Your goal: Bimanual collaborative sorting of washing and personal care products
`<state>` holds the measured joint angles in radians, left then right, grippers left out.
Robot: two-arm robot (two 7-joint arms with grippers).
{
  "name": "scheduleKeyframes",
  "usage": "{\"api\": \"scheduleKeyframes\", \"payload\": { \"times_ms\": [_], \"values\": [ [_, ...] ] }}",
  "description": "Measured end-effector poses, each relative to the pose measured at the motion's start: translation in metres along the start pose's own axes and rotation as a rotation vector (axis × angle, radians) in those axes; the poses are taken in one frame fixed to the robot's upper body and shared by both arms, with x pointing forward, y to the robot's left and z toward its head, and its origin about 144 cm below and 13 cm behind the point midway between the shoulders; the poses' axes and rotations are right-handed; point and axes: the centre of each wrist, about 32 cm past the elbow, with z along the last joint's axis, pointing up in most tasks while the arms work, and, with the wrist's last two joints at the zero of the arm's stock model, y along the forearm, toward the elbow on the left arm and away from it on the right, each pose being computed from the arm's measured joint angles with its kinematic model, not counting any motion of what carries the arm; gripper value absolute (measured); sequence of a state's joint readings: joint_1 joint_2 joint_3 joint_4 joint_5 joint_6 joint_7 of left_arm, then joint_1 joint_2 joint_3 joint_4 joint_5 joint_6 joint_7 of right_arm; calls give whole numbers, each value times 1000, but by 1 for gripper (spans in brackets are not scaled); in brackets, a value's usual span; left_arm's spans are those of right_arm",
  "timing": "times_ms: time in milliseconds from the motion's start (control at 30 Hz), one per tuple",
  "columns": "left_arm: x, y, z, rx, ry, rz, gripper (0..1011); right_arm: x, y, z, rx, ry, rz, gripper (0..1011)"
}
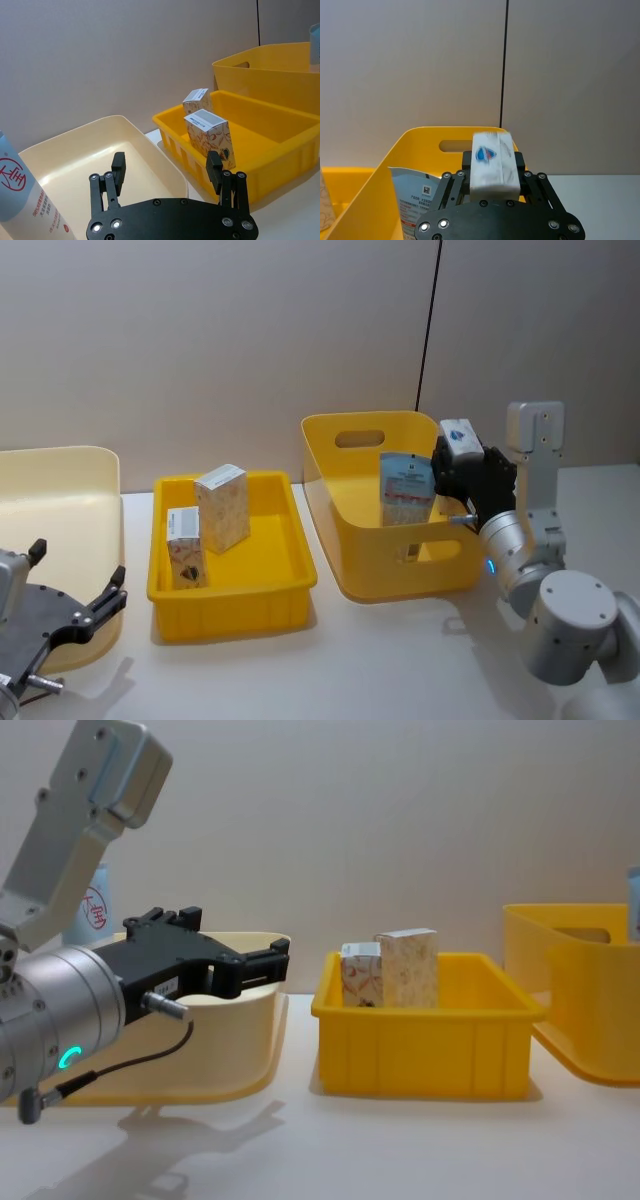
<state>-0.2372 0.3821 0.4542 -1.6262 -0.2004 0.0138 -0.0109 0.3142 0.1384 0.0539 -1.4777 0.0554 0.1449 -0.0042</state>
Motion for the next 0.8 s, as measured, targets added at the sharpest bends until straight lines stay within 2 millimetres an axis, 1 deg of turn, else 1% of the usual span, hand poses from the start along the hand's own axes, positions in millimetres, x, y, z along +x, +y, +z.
{"api": "scheduleKeyframes", "payload": {
  "times_ms": [33, 100, 133, 233, 333, 400, 500, 567, 633, 700, 800],
  "values": [
    [0, 0, 0, 0, 0, 0, 1002, 0, 0, 0, -1, 1, -1, 474],
    [0, 0, 0, 0, 0, 0, 1003, -1, 1, -1, -4, 3, -3, 551],
    [0, 0, 0, 0, 0, 0, 1003, -2, 1, -1, -5, 4, -4, 562],
    [0, 0, 0, 0, 0, 0, 1003, -3, 1, -3, -8, 6, -7, 679],
    [0, 0, 0, 0, 0, 0, 1004, -4, 1, -4, -11, 8, -8, 745],
    [0, 0, 0, 0, 0, 0, 1004, -4, 1, -5, -14, 9, -9, 822],
    [0, 0, 0, 0, 0, 0, 1003, -5, 1, -5, -15, 9, -10, 869],
    [0, 0, 0, 0, 0, 0, 1003, -5, 1, -5, -16, 10, -11, 934],
    [0, 0, 0, 0, 0, 0, 1003, -5, 1, -6, -17, 11, -11, 955],
    [0, 0, 0, 0, 0, 0, 1003, -6, 1, -6, -18, 11, -11, 1000],
    [0, 0, 0, 0, 0, 0, 1003, -6, 1, -6, -18, 11, -11, 1000]
  ]
}}
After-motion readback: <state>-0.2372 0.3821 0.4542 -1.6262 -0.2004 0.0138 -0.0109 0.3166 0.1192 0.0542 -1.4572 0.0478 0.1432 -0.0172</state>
